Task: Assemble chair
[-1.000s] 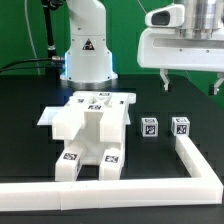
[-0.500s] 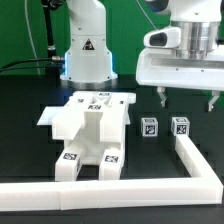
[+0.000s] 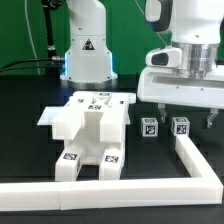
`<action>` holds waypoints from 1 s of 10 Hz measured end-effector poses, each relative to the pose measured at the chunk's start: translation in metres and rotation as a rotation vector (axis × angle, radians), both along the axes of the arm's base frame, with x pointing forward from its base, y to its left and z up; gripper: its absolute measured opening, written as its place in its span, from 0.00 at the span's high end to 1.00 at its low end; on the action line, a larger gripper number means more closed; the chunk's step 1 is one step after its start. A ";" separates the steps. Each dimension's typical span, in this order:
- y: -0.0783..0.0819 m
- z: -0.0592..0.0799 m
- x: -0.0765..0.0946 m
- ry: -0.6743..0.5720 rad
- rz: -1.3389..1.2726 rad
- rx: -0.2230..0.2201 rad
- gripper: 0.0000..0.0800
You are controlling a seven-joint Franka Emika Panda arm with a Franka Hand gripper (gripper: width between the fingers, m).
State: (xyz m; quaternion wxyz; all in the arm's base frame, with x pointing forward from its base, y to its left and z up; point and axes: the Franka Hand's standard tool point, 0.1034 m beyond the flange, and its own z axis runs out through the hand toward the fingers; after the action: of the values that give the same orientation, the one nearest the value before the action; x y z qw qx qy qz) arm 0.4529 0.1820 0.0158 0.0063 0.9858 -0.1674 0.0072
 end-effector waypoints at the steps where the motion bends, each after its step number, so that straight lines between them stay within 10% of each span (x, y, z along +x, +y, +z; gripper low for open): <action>1: 0.000 0.000 -0.001 0.005 0.001 -0.001 0.19; 4: 0.000 -0.001 -0.001 0.006 0.003 -0.001 0.19; 8: 0.000 -0.001 -0.001 0.005 0.003 -0.001 0.65; 10: 0.000 -0.001 -0.001 0.005 0.003 -0.001 0.65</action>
Offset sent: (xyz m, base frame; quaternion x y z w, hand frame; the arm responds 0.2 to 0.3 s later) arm 0.0000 0.0000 0.0000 0.0000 0.0000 0.0000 1.0000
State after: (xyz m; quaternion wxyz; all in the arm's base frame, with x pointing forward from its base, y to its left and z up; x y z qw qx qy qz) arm 0.4519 0.1820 0.0151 0.0072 0.9861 -0.1659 0.0048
